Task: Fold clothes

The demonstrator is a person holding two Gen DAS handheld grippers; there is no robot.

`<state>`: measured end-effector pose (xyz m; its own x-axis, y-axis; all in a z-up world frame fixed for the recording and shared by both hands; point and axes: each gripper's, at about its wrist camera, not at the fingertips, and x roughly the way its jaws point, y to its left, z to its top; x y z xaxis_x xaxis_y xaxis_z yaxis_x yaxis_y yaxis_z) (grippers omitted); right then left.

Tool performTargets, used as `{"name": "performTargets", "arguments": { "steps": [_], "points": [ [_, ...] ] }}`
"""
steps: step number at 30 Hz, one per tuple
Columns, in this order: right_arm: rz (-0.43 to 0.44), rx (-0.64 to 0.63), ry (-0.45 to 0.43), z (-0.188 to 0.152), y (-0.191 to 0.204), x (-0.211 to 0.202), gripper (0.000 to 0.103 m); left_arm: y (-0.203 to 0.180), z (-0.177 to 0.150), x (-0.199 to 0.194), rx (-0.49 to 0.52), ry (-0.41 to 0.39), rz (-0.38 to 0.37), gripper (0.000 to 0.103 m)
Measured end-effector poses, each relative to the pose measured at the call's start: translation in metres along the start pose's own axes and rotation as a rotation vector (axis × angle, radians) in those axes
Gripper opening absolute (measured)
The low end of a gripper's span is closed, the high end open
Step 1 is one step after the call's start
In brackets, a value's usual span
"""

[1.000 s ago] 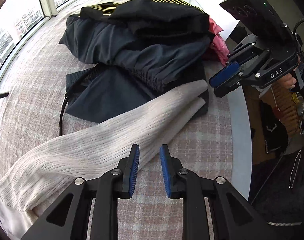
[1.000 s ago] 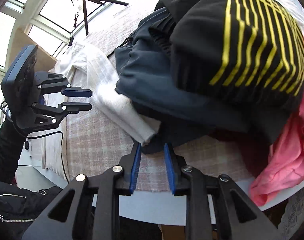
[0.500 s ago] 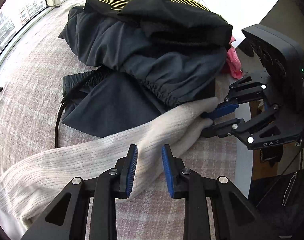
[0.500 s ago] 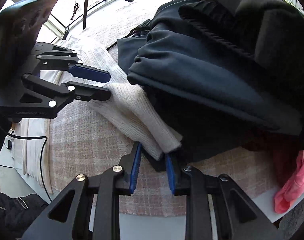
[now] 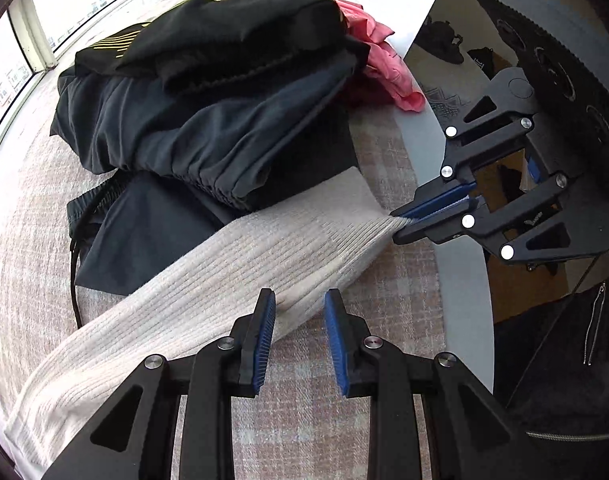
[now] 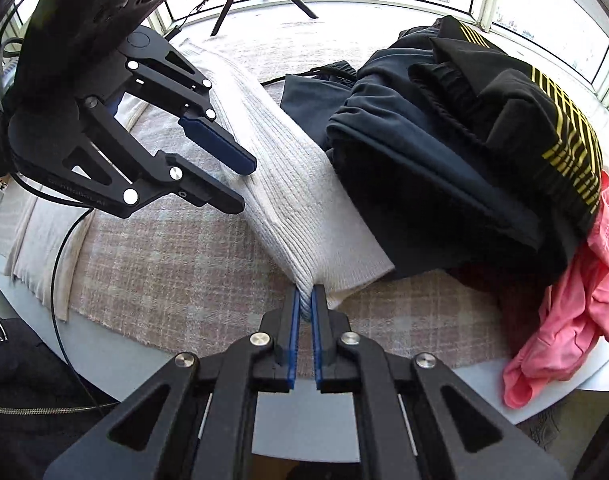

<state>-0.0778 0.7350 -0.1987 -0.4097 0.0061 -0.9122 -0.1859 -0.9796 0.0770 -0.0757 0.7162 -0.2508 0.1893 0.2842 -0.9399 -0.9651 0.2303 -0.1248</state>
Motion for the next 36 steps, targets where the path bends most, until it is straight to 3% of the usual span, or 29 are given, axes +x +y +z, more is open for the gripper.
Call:
{"name": "performTargets", "arguments": {
  "steps": [3, 6, 10, 15, 18, 20, 25, 28, 30, 31, 32, 34, 36],
  "points": [
    [-0.019, -0.034, 0.031, -0.003, 0.004, 0.009, 0.006, -0.004, 0.000, 0.013, -0.010, 0.044, -0.066, 0.024],
    [-0.032, -0.042, 0.098, -0.007, -0.001, 0.012, 0.009, -0.004, -0.007, 0.010, -0.076, 0.016, -0.078, 0.024],
    [0.033, 0.093, 0.034, 0.004, -0.036, -0.021, 0.010, -0.004, -0.026, -0.016, -0.249, -0.072, 0.002, 0.024],
    [0.083, 0.076, -0.028, 0.061, -0.062, -0.050, 0.010, -0.016, -0.048, -0.046, -0.399, -0.145, 0.144, 0.024],
    [0.099, 0.056, -0.037, 0.089, -0.078, -0.065, 0.010, -0.033, -0.039, -0.048, -0.441, -0.197, 0.150, 0.030],
    [0.107, 0.072, -0.030, 0.108, -0.089, -0.067, 0.010, -0.040, -0.023, -0.041, -0.423, -0.214, 0.150, 0.039],
    [0.156, 0.096, -0.030, 0.148, -0.109, -0.073, 0.015, -0.049, 0.040, 0.016, -0.431, -0.192, 0.242, 0.041],
    [0.177, 0.094, -0.037, 0.161, -0.114, -0.075, 0.017, -0.038, 0.050, 0.031, -0.493, -0.134, 0.312, 0.041],
    [0.193, 0.087, -0.036, 0.169, -0.115, -0.074, 0.018, -0.031, 0.047, 0.031, -0.556, -0.171, 0.303, 0.038],
    [0.195, 0.068, -0.031, 0.173, -0.111, -0.073, 0.018, -0.026, 0.042, 0.027, -0.596, -0.194, 0.263, 0.027],
    [0.194, 0.044, -0.025, 0.178, -0.106, -0.071, 0.018, -0.021, 0.035, 0.022, -0.642, -0.221, 0.202, 0.003],
    [0.208, -0.018, -0.008, 0.190, -0.090, -0.061, 0.019, -0.012, 0.017, 0.006, -0.754, -0.283, 0.072, 0.003],
    [0.226, -0.075, 0.011, 0.207, -0.069, -0.044, 0.020, -0.013, -0.002, -0.019, -0.827, -0.361, 0.040, 0.003]
  ]
}}
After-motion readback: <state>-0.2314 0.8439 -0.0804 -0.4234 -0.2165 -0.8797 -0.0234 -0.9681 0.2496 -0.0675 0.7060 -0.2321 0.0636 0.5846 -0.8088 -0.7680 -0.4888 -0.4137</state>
